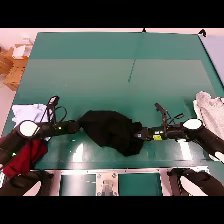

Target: Fold the shirts.

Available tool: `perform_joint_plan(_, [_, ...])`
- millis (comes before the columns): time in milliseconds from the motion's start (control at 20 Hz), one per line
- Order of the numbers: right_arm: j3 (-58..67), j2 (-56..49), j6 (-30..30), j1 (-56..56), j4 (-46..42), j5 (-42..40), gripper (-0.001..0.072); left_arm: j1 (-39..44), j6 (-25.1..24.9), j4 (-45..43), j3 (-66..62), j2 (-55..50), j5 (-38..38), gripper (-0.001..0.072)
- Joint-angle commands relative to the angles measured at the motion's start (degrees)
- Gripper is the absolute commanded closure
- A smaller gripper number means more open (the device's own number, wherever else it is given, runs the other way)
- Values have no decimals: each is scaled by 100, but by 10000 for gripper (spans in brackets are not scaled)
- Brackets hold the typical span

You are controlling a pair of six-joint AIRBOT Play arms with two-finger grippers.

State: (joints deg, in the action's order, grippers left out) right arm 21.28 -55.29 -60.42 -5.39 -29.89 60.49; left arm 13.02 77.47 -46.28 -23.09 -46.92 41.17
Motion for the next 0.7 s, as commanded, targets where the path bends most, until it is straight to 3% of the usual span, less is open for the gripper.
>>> perform_joint_plan(0, [485, -116, 264, -190, 579, 221, 695, 2, 0, -186, -192, 2, 4, 682])
perform_joint_plan(100, [1241, -120, 214, -190, 776, 251, 697, 2, 2, -435, -518, 7, -2, 681])
perform_joint_plan(250, [2765, -553, 31, -175, 782, -376, 696, 2, -2, -708, -890, 0, -48, 681])
perform_joint_plan(500, [5233, -2839, -409, -227, 787, -1569, 696, 2, -2, -1126, -909, -11, -177, 680])
perform_joint_plan(550, [5665, -3405, -643, -227, 789, -1659, 697, 2, -2, -1123, -909, -11, -308, 546])
perform_joint_plan(600, [6017, -3901, -828, -232, 787, -1609, 696, 2, 4, -1121, -911, -11, -466, 251])
perform_joint_plan(650, [6295, -4352, -933, -245, 787, -1482, 696, 2, 7, -1121, -909, -11, -645, 80])
